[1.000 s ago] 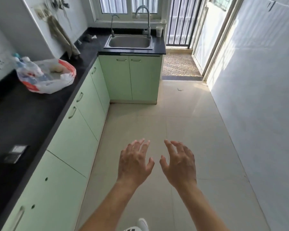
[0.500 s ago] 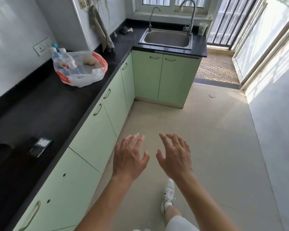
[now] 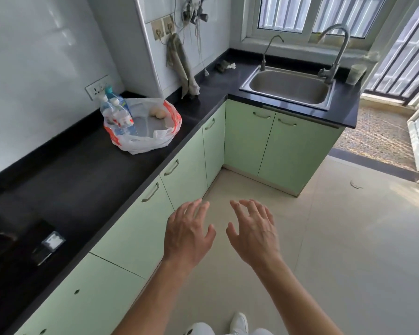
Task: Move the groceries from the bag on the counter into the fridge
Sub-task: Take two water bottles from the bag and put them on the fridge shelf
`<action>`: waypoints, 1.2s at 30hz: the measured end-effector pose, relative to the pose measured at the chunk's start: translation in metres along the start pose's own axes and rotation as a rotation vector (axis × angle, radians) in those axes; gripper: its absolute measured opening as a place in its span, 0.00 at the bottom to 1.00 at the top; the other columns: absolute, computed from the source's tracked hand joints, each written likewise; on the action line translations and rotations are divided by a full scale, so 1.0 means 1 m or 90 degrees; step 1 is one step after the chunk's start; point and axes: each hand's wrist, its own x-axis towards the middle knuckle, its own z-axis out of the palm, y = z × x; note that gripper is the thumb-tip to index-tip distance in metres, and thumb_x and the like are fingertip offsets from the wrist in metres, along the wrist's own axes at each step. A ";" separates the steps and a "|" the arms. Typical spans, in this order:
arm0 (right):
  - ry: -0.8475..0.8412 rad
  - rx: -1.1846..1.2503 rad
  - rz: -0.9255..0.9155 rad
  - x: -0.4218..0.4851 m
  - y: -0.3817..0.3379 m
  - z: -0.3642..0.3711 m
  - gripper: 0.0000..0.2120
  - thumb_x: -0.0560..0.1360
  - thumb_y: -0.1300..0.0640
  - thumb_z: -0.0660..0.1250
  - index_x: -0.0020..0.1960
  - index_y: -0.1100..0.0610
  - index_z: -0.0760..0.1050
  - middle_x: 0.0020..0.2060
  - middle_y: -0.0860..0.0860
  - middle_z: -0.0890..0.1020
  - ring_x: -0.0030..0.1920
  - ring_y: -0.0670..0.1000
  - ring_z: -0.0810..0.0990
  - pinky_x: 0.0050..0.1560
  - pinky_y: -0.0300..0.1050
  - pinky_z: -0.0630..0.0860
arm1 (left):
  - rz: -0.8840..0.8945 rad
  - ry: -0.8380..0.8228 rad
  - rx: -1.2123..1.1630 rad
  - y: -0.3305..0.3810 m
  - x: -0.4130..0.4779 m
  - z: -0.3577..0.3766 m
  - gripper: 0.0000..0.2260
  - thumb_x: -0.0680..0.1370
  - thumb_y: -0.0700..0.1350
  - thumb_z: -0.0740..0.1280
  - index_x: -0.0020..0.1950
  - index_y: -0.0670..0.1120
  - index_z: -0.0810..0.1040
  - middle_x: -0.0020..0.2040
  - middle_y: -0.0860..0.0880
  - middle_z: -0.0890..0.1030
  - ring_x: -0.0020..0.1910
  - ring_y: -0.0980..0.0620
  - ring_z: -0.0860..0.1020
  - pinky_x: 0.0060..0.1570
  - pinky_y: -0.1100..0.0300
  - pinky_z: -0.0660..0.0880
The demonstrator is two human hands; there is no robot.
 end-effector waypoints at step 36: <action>-0.084 0.017 -0.158 0.400 -0.099 0.113 0.24 0.73 0.48 0.69 0.69 0.52 0.74 0.62 0.53 0.80 0.65 0.57 0.76 0.68 0.58 0.72 | -0.133 0.019 -0.021 -0.180 0.327 0.017 0.24 0.77 0.55 0.64 0.72 0.51 0.69 0.72 0.50 0.72 0.72 0.50 0.68 0.69 0.52 0.69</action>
